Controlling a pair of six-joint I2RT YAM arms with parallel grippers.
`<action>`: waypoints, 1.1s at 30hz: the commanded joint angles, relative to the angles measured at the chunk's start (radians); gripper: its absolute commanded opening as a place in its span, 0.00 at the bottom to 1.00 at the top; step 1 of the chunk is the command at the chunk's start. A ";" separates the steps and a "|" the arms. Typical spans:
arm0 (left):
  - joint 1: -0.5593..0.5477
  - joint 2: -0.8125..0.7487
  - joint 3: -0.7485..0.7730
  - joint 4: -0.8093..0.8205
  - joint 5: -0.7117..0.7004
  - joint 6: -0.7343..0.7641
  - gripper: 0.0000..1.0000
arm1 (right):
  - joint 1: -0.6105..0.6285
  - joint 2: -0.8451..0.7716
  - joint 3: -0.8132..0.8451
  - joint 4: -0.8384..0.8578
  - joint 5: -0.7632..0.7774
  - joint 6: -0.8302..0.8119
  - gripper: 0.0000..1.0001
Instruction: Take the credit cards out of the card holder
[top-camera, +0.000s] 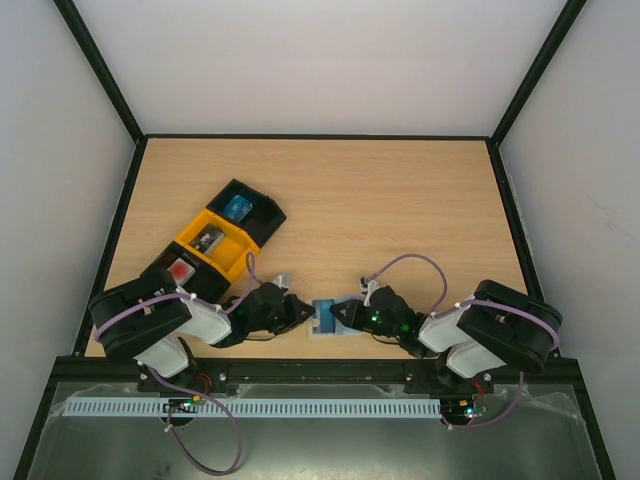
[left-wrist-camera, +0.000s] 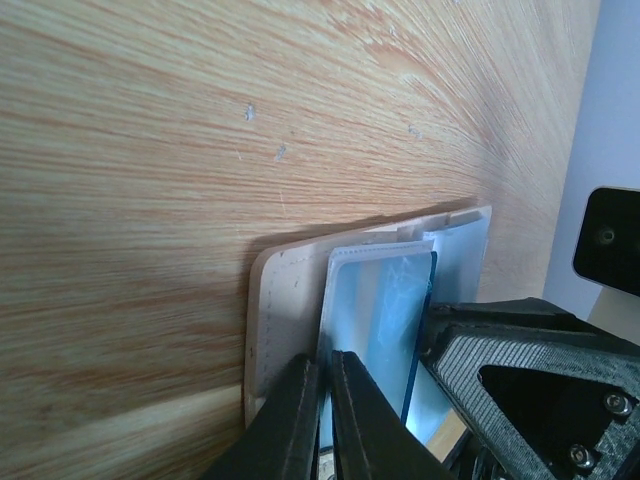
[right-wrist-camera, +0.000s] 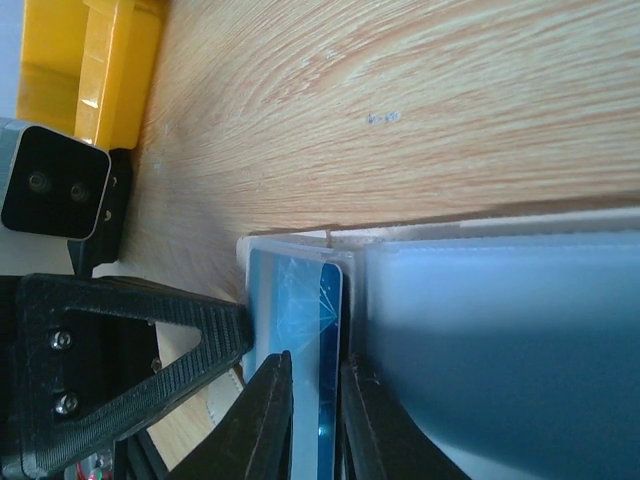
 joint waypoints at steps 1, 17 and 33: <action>-0.027 0.060 -0.019 -0.195 0.044 0.016 0.09 | 0.006 -0.006 -0.016 0.136 -0.076 0.009 0.15; -0.031 0.052 -0.013 -0.214 0.038 0.015 0.09 | -0.007 0.070 -0.018 0.176 -0.096 -0.005 0.02; -0.031 0.036 -0.020 -0.235 0.019 0.006 0.09 | -0.011 -0.228 -0.057 -0.213 0.101 -0.157 0.02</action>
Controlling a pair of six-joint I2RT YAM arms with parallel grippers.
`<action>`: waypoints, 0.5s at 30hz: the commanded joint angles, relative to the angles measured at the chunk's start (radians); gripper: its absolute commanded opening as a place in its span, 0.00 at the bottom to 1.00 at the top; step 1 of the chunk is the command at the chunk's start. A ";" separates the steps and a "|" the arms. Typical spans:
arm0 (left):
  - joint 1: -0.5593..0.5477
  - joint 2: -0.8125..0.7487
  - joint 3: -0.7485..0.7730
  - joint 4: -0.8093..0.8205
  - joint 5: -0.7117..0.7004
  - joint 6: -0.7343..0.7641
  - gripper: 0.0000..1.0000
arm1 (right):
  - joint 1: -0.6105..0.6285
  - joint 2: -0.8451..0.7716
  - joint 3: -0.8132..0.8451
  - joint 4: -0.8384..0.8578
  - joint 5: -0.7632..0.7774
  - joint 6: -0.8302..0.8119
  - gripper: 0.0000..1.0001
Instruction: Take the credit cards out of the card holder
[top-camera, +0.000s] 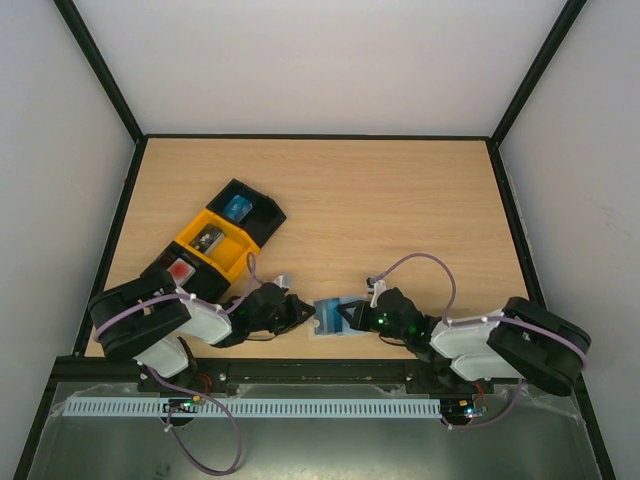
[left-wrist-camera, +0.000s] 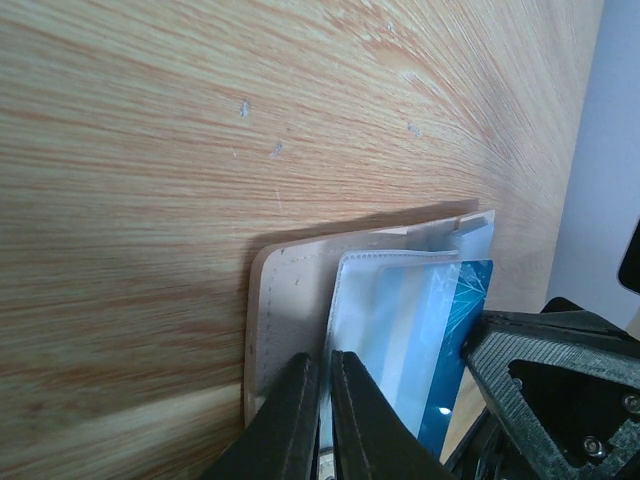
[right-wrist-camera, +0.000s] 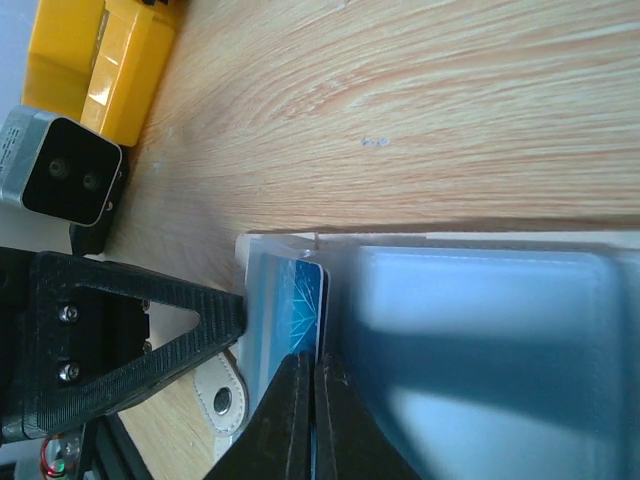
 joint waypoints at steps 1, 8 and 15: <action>-0.024 0.039 -0.027 -0.220 0.027 0.005 0.09 | 0.005 -0.073 -0.015 -0.107 0.077 -0.052 0.02; -0.025 0.039 -0.027 -0.217 0.026 0.005 0.09 | -0.005 -0.121 -0.034 -0.120 0.078 -0.035 0.02; -0.025 0.040 -0.024 -0.219 0.026 0.006 0.09 | -0.020 -0.097 -0.033 -0.067 -0.019 0.019 0.04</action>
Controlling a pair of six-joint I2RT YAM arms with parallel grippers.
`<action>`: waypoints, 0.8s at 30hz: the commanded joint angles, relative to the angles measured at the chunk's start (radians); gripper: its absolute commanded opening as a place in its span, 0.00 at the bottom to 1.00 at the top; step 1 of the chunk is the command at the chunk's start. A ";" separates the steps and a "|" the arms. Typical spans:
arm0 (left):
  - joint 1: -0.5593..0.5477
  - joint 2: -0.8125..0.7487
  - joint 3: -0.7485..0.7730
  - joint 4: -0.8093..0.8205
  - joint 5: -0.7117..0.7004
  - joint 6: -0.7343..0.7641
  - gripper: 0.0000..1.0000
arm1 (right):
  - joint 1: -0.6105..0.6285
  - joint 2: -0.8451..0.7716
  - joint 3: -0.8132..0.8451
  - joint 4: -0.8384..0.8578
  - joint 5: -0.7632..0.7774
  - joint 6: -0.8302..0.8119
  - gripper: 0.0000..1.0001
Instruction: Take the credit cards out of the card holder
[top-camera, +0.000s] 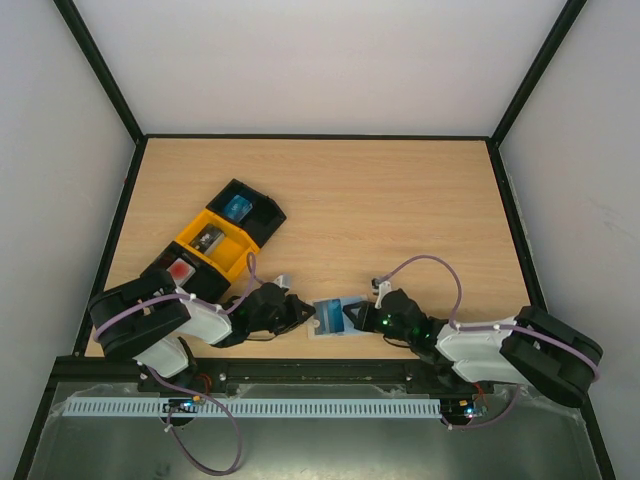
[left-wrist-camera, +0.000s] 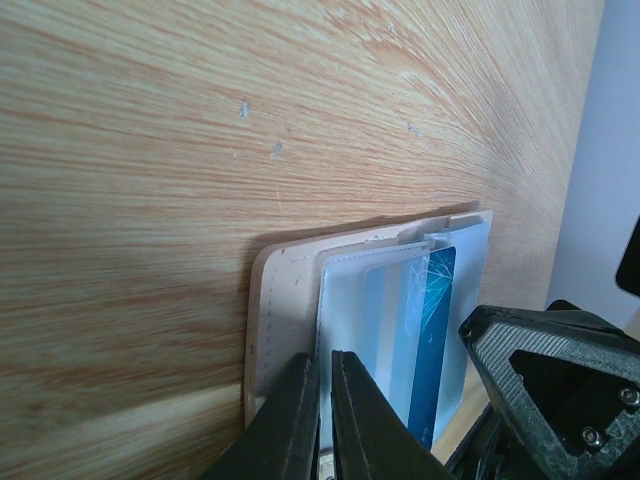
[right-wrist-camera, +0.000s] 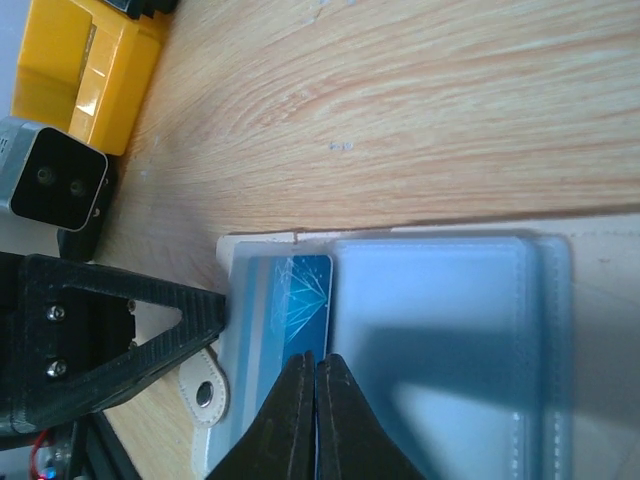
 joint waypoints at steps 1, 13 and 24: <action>-0.024 0.042 -0.026 -0.215 0.028 0.006 0.08 | -0.006 0.027 0.001 0.028 -0.070 0.044 0.07; -0.023 0.005 0.041 -0.291 0.022 0.041 0.12 | -0.006 0.139 0.003 0.041 -0.075 0.111 0.17; -0.021 -0.110 0.256 -0.531 -0.032 0.141 0.24 | -0.005 0.115 -0.019 0.035 -0.054 0.121 0.16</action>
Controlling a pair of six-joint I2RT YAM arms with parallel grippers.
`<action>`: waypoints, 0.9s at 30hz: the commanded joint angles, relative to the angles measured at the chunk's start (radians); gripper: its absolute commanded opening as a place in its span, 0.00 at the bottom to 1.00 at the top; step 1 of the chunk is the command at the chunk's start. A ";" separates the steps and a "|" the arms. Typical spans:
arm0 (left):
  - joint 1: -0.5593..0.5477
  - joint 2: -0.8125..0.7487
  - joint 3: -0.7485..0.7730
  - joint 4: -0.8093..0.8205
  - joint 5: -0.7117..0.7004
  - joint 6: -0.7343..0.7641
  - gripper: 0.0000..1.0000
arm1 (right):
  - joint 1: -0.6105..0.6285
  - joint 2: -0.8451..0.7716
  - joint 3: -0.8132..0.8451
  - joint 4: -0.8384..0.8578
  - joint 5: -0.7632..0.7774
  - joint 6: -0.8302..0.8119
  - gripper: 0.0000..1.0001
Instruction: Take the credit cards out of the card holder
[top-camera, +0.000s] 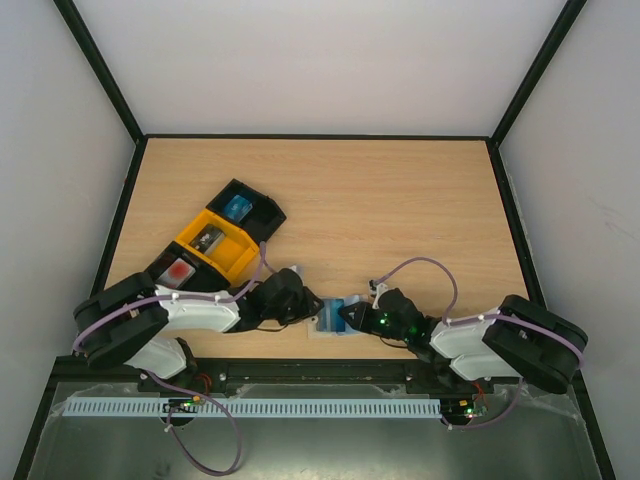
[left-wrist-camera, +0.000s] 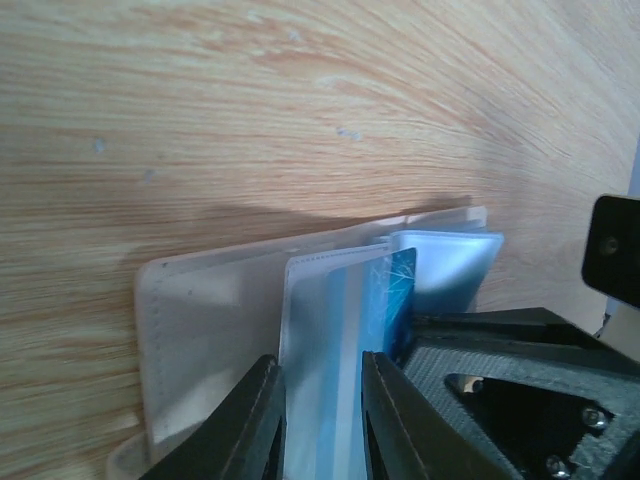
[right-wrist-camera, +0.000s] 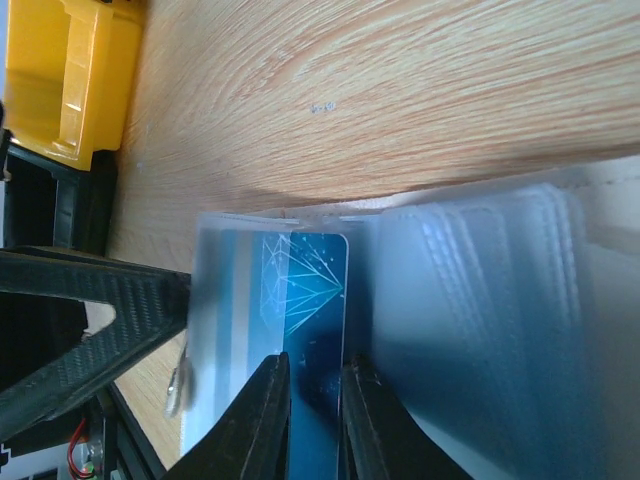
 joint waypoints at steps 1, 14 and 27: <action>-0.006 -0.027 0.044 -0.105 -0.015 0.040 0.24 | -0.003 -0.007 -0.028 -0.049 0.021 0.010 0.16; -0.007 -0.105 0.063 -0.194 -0.114 0.038 0.31 | -0.003 -0.016 -0.032 -0.060 0.034 0.005 0.16; -0.010 0.042 0.055 -0.029 -0.009 0.067 0.20 | -0.003 -0.021 -0.032 -0.051 0.028 0.013 0.16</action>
